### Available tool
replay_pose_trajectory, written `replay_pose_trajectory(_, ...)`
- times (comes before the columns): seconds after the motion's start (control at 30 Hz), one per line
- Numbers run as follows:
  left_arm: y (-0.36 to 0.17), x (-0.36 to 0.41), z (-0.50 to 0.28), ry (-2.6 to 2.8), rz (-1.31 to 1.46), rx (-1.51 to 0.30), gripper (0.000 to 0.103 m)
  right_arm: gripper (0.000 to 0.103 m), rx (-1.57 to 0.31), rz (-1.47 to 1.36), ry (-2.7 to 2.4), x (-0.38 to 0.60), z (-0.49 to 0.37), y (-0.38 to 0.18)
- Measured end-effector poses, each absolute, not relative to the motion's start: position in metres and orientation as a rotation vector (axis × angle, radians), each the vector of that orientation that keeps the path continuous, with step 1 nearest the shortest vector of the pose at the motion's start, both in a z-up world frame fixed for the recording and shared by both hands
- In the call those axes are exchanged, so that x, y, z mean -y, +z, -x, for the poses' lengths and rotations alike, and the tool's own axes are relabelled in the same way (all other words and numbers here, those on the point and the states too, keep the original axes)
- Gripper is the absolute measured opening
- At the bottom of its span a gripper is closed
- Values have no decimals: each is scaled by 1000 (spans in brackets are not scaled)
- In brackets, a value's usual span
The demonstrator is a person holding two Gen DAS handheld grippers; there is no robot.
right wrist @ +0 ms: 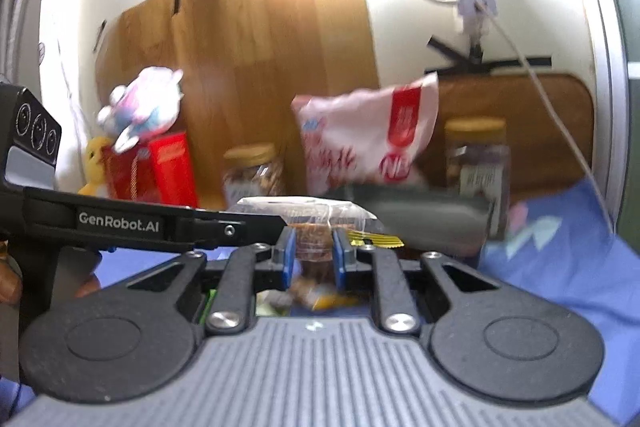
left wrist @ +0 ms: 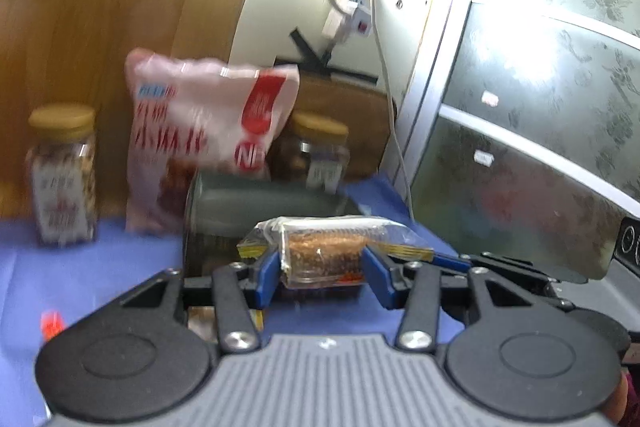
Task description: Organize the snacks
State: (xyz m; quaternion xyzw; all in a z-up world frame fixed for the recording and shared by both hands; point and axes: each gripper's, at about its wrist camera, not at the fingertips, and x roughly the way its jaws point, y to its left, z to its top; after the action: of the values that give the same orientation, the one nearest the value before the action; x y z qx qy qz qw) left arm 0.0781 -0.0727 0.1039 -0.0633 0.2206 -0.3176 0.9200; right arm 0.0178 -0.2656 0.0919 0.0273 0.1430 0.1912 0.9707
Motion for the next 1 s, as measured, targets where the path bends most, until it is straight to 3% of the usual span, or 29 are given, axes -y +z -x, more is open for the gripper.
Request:
replay_pose_trajectory(0.27, 88, 110, -158, -612, 91, -458, 44, 26, -275, -44, 293, 280, -93, 60)
replay_pose_trajectory(0.4, 72, 113, -168, -581, 82, -488, 44, 42, -302, -33, 253, 275, -99, 47)
replay_pose_trajectory(0.43, 70, 112, -165, -582, 80, -483, 45, 46, -300, -31, 246, 275, -96, 47)
replay_pose_trajectory(0.6, 83, 92, -137, -599, 104, -424, 47, 48, -276, -95, 255, 281, -82, 53)
replay_pose_trajectory(0.67, 90, 75, -121, -592, 118, -393, 53, 48, -279, -140, 275, 282, -71, 54)
replay_pose_trajectory(1.0, 75, -36, -41, -376, 238, -414, 56, 47, -485, -295, 451, 243, -16, 20)
